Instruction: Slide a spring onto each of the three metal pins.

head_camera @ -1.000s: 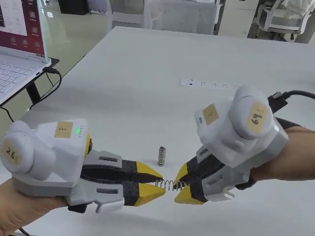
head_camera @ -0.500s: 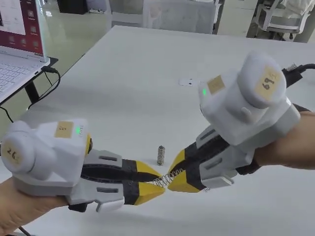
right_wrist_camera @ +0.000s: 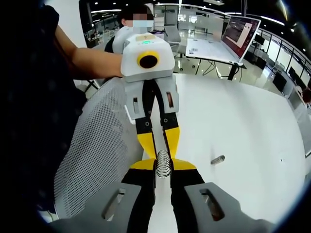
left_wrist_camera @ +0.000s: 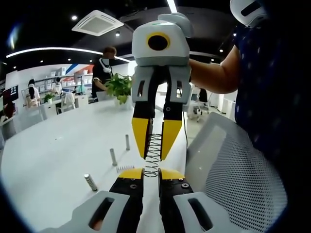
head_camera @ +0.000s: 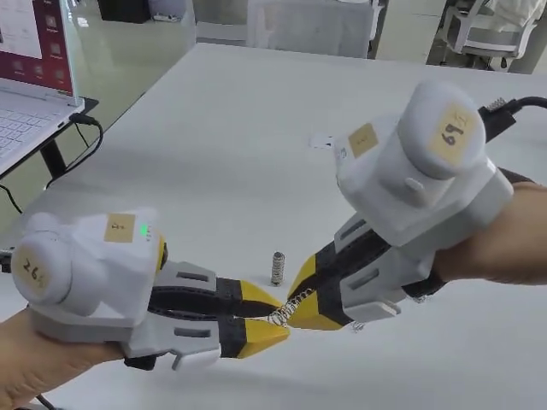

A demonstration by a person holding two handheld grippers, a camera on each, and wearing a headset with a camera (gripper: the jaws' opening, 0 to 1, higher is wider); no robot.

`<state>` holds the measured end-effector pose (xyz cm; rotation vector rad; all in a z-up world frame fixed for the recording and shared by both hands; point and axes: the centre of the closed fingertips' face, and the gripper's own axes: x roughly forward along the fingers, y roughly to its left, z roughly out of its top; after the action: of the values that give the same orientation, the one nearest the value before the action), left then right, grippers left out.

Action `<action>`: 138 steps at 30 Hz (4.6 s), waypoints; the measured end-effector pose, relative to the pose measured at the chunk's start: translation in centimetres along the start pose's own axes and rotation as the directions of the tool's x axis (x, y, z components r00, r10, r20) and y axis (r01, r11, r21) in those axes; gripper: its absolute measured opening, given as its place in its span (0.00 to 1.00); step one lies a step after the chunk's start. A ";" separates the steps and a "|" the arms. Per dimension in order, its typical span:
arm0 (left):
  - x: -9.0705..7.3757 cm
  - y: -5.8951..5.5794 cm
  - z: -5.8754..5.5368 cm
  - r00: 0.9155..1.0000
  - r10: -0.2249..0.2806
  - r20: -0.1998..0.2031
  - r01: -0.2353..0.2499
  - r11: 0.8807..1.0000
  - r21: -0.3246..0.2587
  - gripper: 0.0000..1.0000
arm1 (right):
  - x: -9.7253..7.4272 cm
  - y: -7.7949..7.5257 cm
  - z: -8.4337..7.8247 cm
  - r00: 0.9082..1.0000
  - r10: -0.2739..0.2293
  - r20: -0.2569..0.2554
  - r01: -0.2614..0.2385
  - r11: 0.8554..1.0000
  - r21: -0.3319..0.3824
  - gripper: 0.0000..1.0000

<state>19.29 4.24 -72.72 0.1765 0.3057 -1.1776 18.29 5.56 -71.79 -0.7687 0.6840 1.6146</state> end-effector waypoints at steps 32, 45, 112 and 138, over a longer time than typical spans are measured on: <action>-0.3 0.7 -0.9 0.998 0.058 0.000 -0.057 0.994 -0.088 0.53 | -3.8 -3.4 -4.7 0.988 -0.115 -0.101 0.122 0.991 0.059 0.08; -0.3 0.5 -1.2 0.998 0.063 0.002 -0.062 0.992 -0.113 0.60 | -6.6 -5.7 -7.9 0.972 -0.174 -0.161 0.191 0.976 0.103 0.08; -0.4 1.0 -2.0 0.995 0.093 -0.019 -0.095 0.986 -0.135 0.61 | -5.9 -12.2 -20.0 0.841 -0.096 -0.533 0.210 0.965 0.158 0.08; -0.5 1.1 -2.0 0.995 0.102 -0.024 -0.104 0.986 -0.132 0.60 | -2.5 -12.9 -23.0 0.829 -0.079 -0.554 0.228 0.952 0.204 0.09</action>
<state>19.89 5.69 -74.48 0.0847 0.3853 -1.0501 34.03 -11.78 -84.30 -1.0659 1.1845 1.1198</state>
